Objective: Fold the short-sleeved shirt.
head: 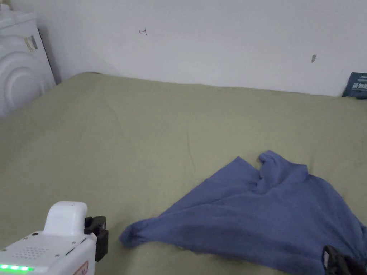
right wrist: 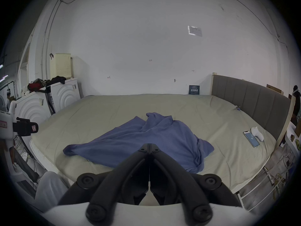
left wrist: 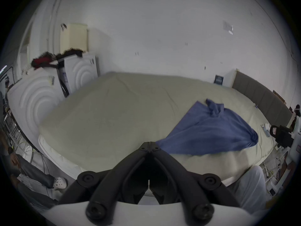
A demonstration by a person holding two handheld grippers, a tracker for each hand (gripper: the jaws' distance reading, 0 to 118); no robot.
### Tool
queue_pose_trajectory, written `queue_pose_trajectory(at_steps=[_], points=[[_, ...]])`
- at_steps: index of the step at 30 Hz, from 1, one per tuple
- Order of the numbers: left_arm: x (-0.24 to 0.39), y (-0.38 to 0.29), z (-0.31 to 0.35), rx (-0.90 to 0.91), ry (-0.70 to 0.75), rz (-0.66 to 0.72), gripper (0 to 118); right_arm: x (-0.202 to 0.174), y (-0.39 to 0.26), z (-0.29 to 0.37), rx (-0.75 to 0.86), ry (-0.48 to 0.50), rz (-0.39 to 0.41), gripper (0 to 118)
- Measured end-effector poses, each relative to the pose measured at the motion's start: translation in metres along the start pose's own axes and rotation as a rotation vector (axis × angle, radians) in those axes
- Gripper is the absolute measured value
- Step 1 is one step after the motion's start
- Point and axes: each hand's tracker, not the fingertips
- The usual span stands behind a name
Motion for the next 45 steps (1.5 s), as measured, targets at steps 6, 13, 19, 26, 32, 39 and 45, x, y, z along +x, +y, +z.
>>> queue_pose_trajectory(at_steps=[6, 13, 19, 26, 32, 39, 45], points=[[-0.01, 0.017, -0.09, -0.3, -0.15, -0.013, 55, -0.007, -0.01, -0.016, -0.06, -0.006, -0.001, 3], [0.007, 0.021, -0.176, -0.399, -0.063, -0.054, 112, -0.001, -0.019, -0.036, -0.157, -0.012, -0.002, 3], [0.017, 0.006, -0.195, -0.453, -0.063, -0.023, 85, 0.01, -0.022, -0.048, -0.205, -0.007, -0.022, 3], [0.024, 0.011, -0.176, -0.416, -0.119, -0.016, 0, 0.038, -0.006, -0.087, -0.258, -0.006, 0.006, 3], [0.026, 0.003, -0.18, -0.401, -0.113, -0.031, 0, 0.097, 0.04, -0.181, -0.316, -0.037, -0.004, 3], [0.035, 0.005, -0.175, -0.397, -0.108, -0.007, 0, 0.147, 0.1, -0.341, -0.414, -0.06, 0.091, 5], [0.035, 0.007, -0.174, -0.403, -0.109, 0.015, 0, 0.162, 0.104, -0.433, -0.647, -0.044, 0.167, 103]])
